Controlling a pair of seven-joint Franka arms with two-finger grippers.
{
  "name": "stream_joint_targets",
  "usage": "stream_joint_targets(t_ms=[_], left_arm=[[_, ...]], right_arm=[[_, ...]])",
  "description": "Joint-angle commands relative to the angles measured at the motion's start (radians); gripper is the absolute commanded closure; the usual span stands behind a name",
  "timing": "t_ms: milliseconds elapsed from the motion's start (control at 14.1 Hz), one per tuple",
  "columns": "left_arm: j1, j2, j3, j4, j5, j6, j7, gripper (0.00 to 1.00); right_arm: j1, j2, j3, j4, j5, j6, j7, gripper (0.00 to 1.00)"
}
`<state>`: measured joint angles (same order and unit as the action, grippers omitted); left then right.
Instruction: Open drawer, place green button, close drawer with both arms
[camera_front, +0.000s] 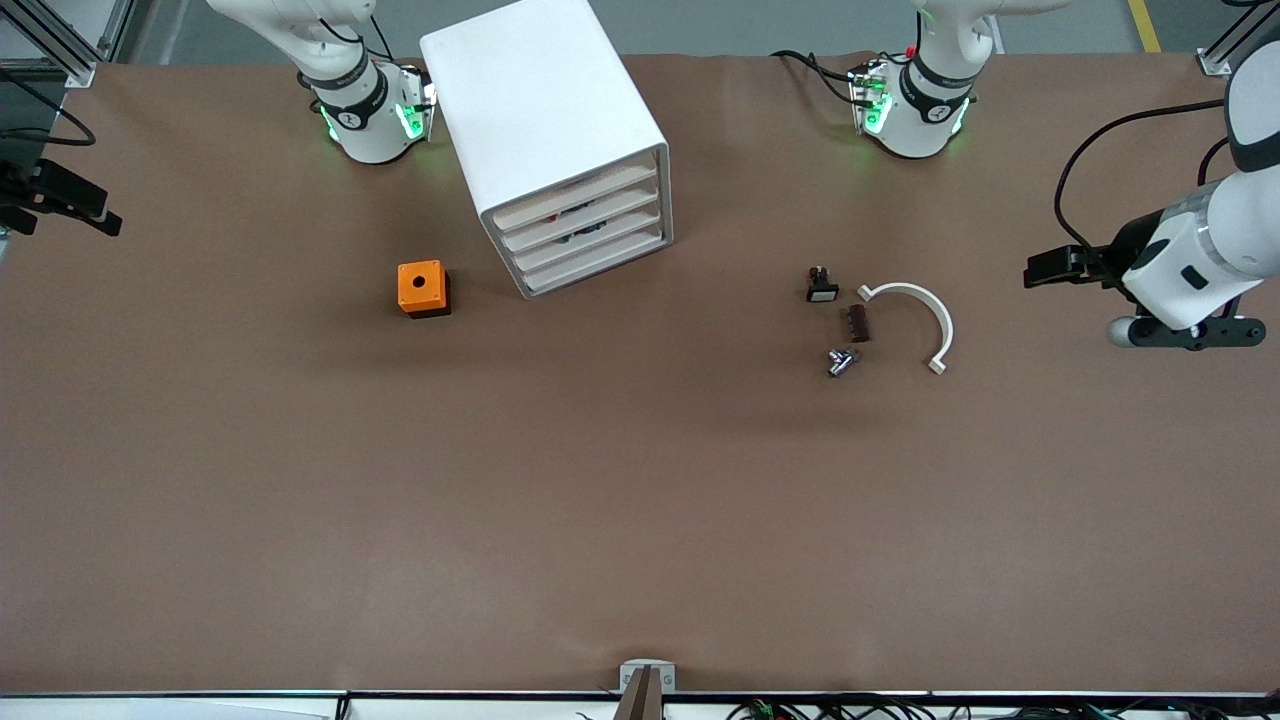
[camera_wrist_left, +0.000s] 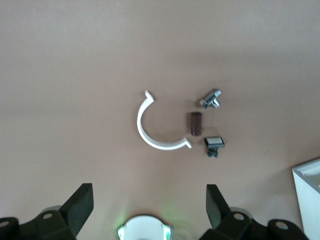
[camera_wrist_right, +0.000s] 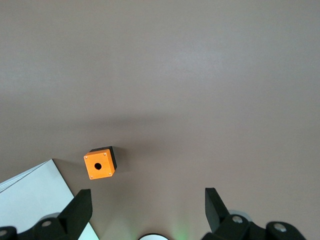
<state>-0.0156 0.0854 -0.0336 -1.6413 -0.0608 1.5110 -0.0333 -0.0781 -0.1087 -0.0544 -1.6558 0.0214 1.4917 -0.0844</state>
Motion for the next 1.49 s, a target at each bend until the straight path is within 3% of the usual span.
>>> stream_joint_targets(t_ms=[0,284,782,1421], left_arm=[[-0.047,-0.110,0.047,-0.137,0.022,0.126,0.020,0.01],[-0.055,-0.113,0.058,-0.034,0.070,0.127,0.020,0.00],[-0.058,-0.116,0.049,0.061,0.070,0.086,0.006,0.00],[-0.060,-0.111,0.041,0.066,0.059,0.043,0.009,0.00]], right_arm=[[-0.002,-0.020,0.005,0.001,-0.005,0.015,-0.011,0.00],[-0.002,-0.029,0.010,-0.001,-0.005,0.022,-0.011,0.00],[-0.003,-0.040,0.007,-0.004,-0.003,0.024,-0.011,0.00],[-0.006,-0.052,0.005,-0.009,-0.003,0.022,-0.011,0.00]])
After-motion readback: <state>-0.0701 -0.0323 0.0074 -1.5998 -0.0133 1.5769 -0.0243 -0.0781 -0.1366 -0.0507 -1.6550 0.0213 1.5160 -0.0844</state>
